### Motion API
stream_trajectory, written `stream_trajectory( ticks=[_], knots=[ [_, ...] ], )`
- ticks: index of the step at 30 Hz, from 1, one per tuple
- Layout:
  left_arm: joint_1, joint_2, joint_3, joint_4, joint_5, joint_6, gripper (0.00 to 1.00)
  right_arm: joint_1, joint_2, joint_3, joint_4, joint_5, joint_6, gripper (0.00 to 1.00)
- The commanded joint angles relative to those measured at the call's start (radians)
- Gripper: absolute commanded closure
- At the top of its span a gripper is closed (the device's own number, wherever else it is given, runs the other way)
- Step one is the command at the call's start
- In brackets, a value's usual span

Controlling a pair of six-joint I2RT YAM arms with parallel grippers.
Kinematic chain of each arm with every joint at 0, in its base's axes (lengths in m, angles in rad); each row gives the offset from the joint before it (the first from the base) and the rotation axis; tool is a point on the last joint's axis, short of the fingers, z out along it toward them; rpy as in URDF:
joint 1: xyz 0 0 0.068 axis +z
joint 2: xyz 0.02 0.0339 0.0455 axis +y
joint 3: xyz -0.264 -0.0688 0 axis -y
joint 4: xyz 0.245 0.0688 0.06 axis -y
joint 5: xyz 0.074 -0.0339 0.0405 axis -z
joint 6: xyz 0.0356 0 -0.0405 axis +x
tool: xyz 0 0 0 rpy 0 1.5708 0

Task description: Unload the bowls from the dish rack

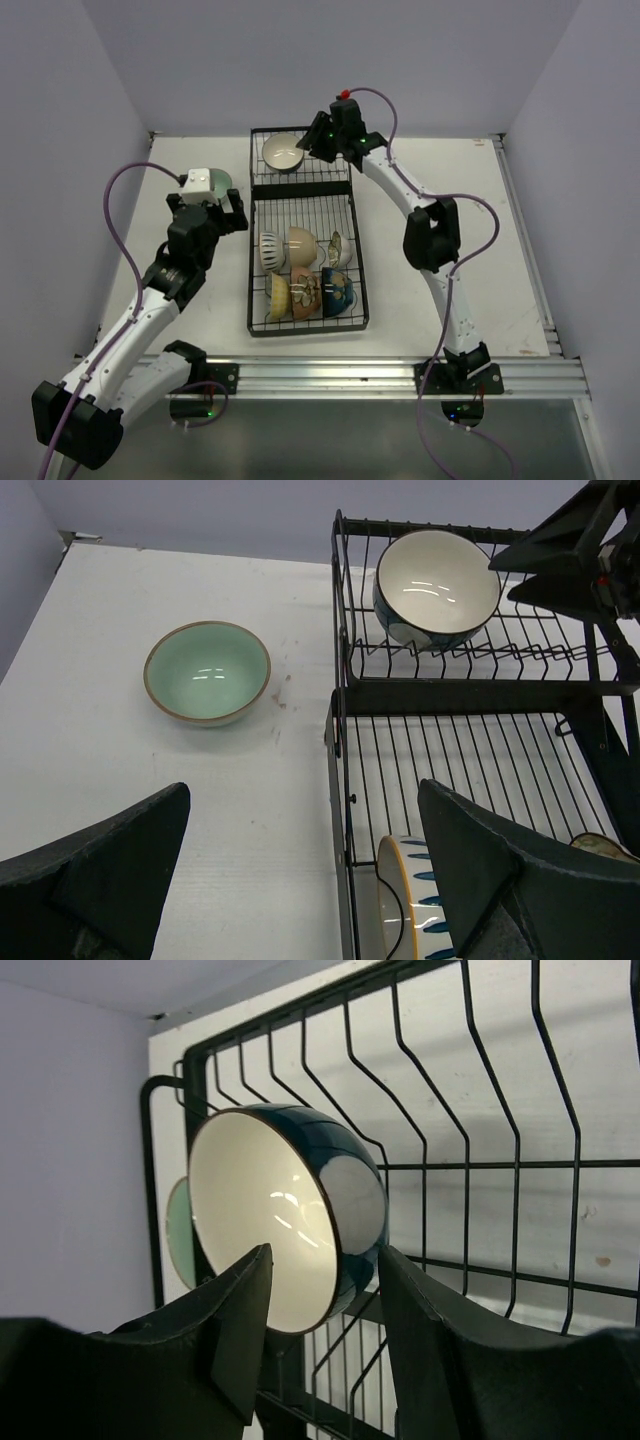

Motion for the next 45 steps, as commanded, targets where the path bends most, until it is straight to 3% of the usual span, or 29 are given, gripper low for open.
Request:
stream_trajectory(
  ticks=[1, 10, 16, 24, 31, 45],
  knots=[
    [-0.006, 0.001, 0.003, 0.035, 0.006, 0.015, 0.00, 0.024, 0.007, 0.070, -0.072, 0.063, -0.089, 0.49],
    [-0.008, 0.003, -0.001, 0.037, 0.009, 0.013, 0.00, 0.036, 0.043, 0.083, -0.086, 0.077, -0.101, 0.49],
    [-0.008, 0.004, -0.002, 0.038, 0.013, 0.015, 0.00, 0.035, 0.055, 0.081, -0.088, 0.084, -0.095, 0.66],
    [-0.008, 0.009, -0.002, 0.040, 0.010, 0.018, 0.00, 0.035, 0.072, 0.072, -0.077, 0.066, -0.080, 0.78],
    [-0.008, 0.018, 0.002, 0.035, -0.009, 0.024, 0.00, 0.029, 0.058, 0.048, -0.039, 0.023, -0.055, 1.00],
    [-0.005, 0.072, 0.071, -0.005, -0.028, 0.018, 0.00, 0.004, -0.092, -0.057, 0.124, -0.044, -0.012, 1.00]
  ],
)
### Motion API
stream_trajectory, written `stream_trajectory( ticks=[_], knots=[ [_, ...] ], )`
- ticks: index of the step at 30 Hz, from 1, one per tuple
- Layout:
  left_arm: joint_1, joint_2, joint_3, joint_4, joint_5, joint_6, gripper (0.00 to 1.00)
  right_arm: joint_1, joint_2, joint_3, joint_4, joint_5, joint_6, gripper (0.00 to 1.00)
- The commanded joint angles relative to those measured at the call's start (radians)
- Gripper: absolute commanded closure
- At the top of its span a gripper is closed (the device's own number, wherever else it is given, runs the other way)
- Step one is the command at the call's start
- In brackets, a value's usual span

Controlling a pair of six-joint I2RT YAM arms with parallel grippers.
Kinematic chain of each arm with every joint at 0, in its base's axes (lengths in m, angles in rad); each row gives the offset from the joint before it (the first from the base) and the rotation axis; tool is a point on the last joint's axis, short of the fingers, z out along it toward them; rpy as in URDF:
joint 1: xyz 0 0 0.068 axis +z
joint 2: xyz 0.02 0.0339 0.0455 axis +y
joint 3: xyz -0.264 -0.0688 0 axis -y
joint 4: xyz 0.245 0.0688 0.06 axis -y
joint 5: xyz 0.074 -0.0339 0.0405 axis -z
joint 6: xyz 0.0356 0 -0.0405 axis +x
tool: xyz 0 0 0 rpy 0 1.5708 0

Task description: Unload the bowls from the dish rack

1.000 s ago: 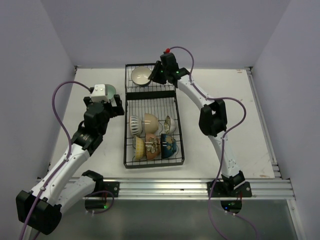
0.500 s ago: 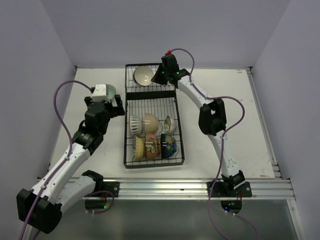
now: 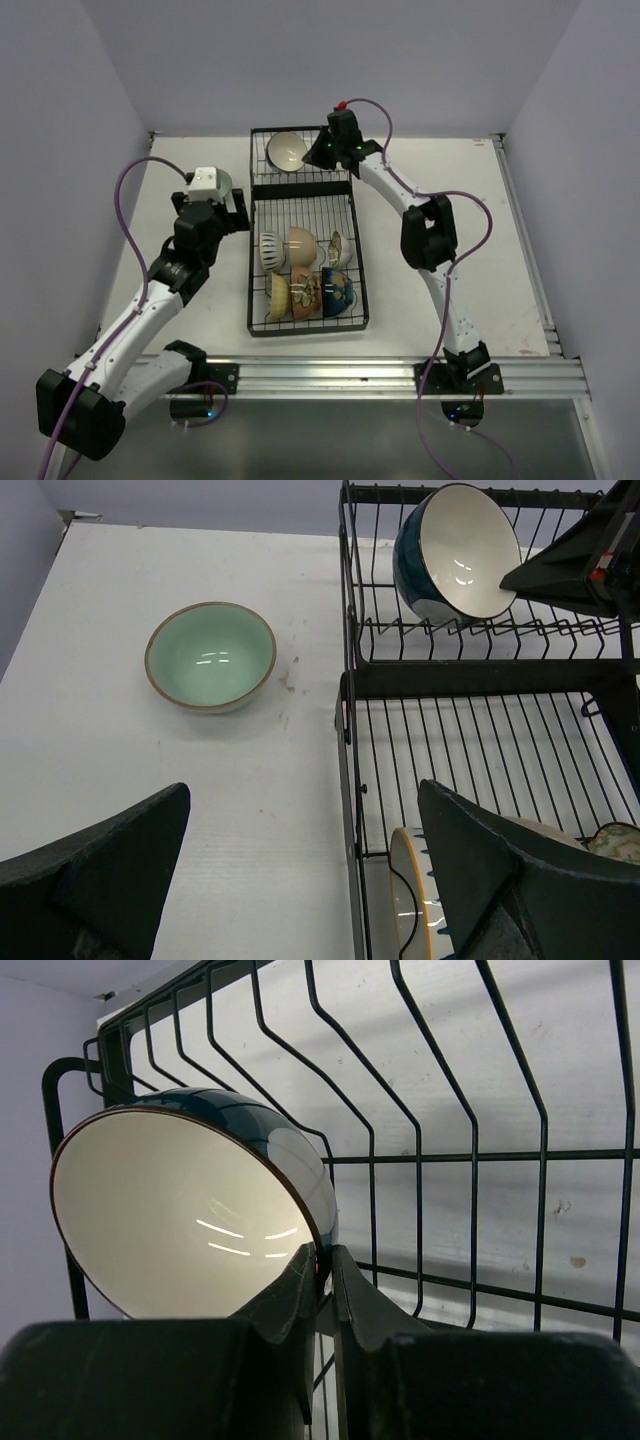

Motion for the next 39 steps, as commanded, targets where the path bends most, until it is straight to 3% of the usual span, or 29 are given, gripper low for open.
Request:
stream_trajectory(
  ticks=[1, 14, 24, 30, 39],
  knots=[
    [-0.005, 0.032, 0.106, -0.016, -0.018, -0.014, 0.00, -0.006, -0.150, -0.025, 0.126, -0.068, 0.016, 1.00],
    [-0.001, 0.132, 0.403, -0.140, 0.123, -0.073, 0.00, -0.025, -0.278, -0.140, 0.188, -0.085, -0.012, 1.00],
    [0.046, 0.397, 0.663, -0.253, 0.526, -0.094, 0.00, -0.023, -0.449, -0.351, 0.203, -0.082, -0.118, 1.00],
    [0.054, 0.546, 0.756, -0.327, 0.641, -0.113, 0.01, -0.025, -0.512, -0.427, 0.191, -0.073, -0.182, 1.00],
    [0.052, 0.660, 0.809, -0.395, 0.571, -0.077, 0.09, -0.023, -0.573, -0.499, 0.178, -0.085, -0.234, 1.00]
  ],
)
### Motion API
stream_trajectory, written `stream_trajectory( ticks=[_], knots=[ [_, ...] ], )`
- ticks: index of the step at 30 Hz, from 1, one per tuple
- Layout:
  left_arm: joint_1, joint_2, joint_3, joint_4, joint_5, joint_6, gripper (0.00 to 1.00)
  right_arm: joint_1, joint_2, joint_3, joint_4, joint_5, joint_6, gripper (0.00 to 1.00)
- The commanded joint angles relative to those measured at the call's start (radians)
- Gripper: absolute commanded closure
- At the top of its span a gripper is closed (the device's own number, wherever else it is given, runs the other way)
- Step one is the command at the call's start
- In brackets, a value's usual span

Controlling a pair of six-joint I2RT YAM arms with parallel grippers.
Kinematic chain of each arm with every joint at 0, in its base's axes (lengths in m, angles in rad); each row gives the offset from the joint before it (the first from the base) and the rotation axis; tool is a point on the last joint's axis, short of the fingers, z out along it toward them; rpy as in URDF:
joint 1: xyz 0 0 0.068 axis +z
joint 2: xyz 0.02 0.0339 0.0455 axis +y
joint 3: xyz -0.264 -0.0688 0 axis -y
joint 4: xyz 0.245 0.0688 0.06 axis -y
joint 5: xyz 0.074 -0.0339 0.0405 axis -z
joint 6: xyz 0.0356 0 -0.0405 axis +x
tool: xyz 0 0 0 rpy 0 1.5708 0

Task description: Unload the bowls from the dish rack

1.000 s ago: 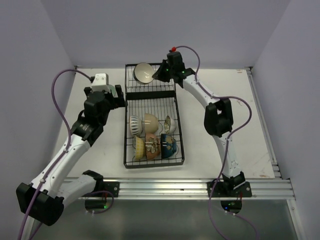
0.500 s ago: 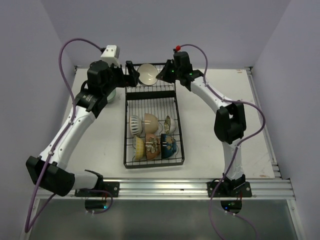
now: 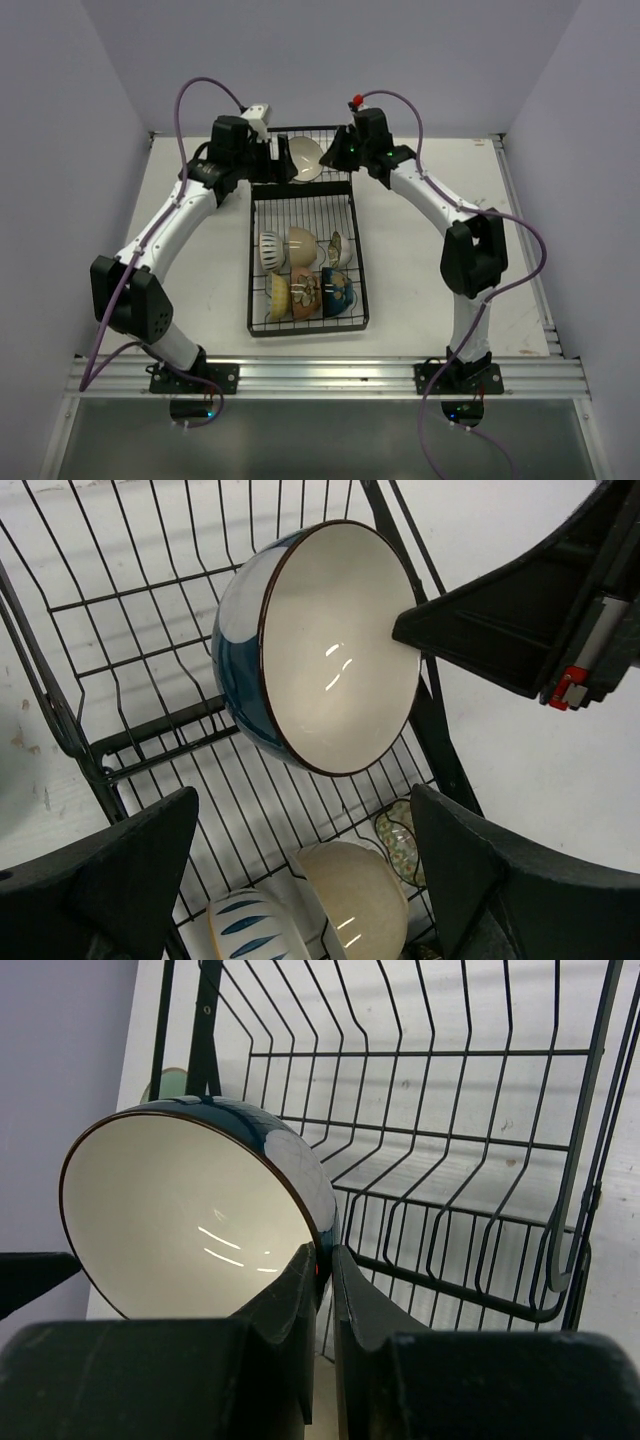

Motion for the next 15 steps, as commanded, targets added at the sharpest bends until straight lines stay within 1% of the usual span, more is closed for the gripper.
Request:
stream_trajectory(
  ticks=[1, 10, 14, 15],
  knots=[
    [0.005, 0.017, 0.063, -0.021, -0.010, 0.023, 0.10, -0.003, -0.114, -0.009, 0.079, -0.027, -0.026, 1.00],
    [-0.001, 0.120, 0.130, -0.020, -0.033, 0.017, 0.16, 0.002, -0.151, -0.066, 0.091, -0.028, -0.035, 1.00],
    [-0.007, 0.157, 0.144, -0.040, -0.044, 0.022, 0.23, 0.003, -0.162, -0.084, 0.099, -0.028, -0.029, 1.00],
    [-0.009, 0.162, 0.144, -0.041, -0.059, 0.025, 0.26, 0.006, -0.163, -0.086, 0.099, -0.027, -0.031, 1.00]
  ],
)
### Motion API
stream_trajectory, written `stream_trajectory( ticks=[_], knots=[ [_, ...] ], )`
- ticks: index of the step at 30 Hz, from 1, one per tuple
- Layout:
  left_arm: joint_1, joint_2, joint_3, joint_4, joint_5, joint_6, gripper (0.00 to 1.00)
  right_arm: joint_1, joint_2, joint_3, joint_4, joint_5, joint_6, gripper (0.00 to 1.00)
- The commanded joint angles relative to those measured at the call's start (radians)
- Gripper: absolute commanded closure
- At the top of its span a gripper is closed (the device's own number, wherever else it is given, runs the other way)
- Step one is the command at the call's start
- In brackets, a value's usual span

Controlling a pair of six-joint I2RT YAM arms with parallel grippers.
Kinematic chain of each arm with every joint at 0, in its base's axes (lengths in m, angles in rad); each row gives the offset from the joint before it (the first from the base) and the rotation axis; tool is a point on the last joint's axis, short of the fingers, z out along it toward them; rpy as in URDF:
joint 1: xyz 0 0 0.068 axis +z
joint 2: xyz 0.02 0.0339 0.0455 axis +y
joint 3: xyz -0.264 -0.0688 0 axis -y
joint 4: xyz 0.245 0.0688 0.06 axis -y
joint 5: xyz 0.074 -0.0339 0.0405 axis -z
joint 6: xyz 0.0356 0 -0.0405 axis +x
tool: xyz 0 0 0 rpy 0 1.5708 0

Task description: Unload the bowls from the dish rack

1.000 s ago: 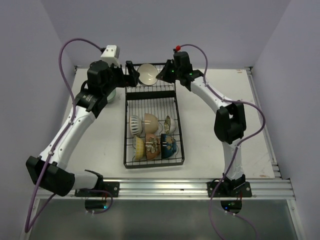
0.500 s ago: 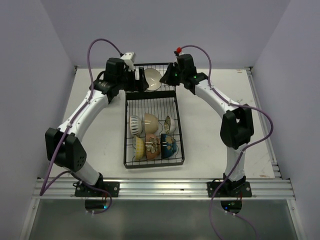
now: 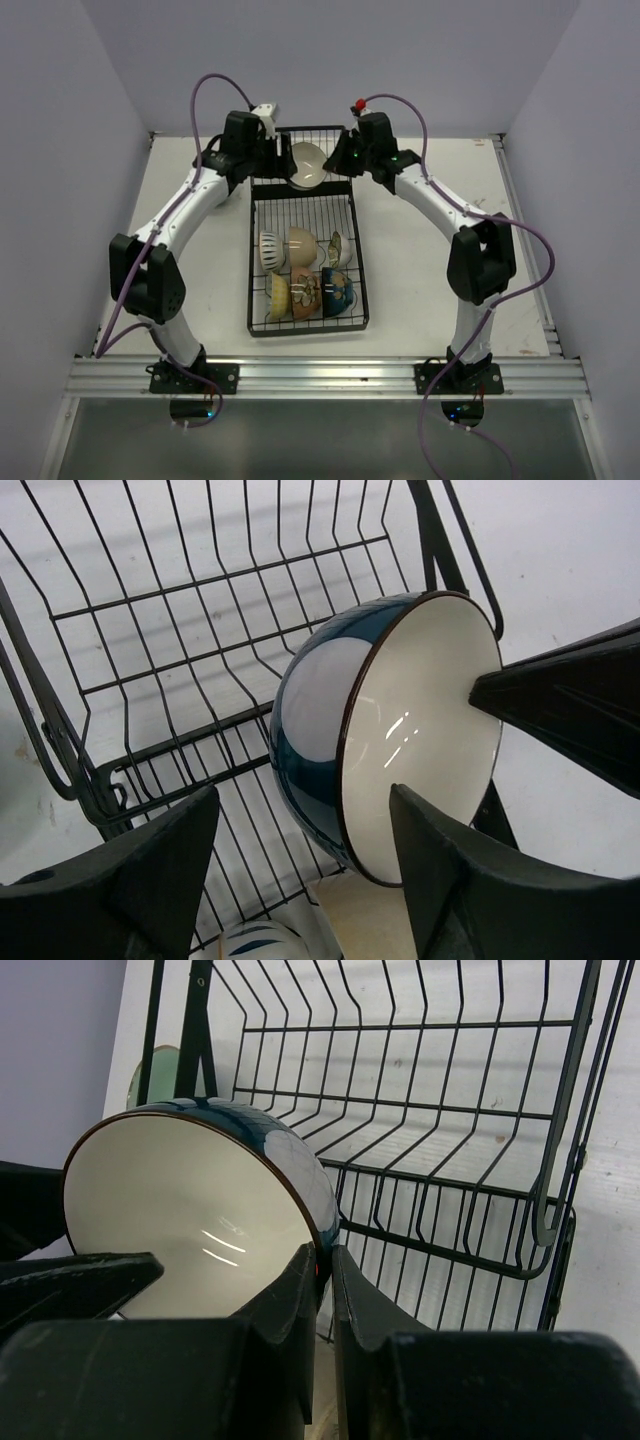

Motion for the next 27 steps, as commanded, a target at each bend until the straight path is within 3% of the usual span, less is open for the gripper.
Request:
stream_trajectory(
  ticks=[1, 4, 14, 15, 18, 22, 25, 27],
  knots=[
    [-0.007, 0.024, 0.039, -0.013, -0.028, 0.017, 0.30, 0.007, -0.091, 0.003, 0.096, -0.025, 0.004, 1.00],
    [-0.013, 0.033, 0.040, -0.011, -0.048, 0.021, 0.43, 0.010, -0.089, 0.005, 0.096, -0.030, 0.005, 1.00],
    [-0.048, 0.073, 0.062, -0.019, -0.108, 0.043, 0.70, 0.033, -0.068, 0.043, 0.090, -0.050, 0.036, 1.00],
    [-0.053, 0.076, 0.062, -0.019, -0.115, 0.046, 0.82, 0.036, -0.066, 0.048, 0.090, -0.053, 0.037, 1.00],
    [-0.054, 0.083, 0.065, -0.023, -0.132, 0.047, 0.97, 0.040, -0.057, 0.066, 0.083, -0.059, 0.044, 1.00],
    [-0.056, 0.083, 0.073, -0.025, -0.170, 0.050, 1.00, 0.040, -0.046, 0.090, 0.064, -0.068, 0.050, 1.00],
    [-0.054, 0.080, 0.083, -0.025, -0.195, 0.053, 1.00, 0.039, -0.046, 0.097, 0.055, -0.067, 0.054, 0.83],
    [-0.051, 0.076, 0.100, -0.025, -0.216, 0.053, 1.00, 0.039, -0.054, 0.100, 0.044, -0.071, 0.054, 0.63]
  ],
)
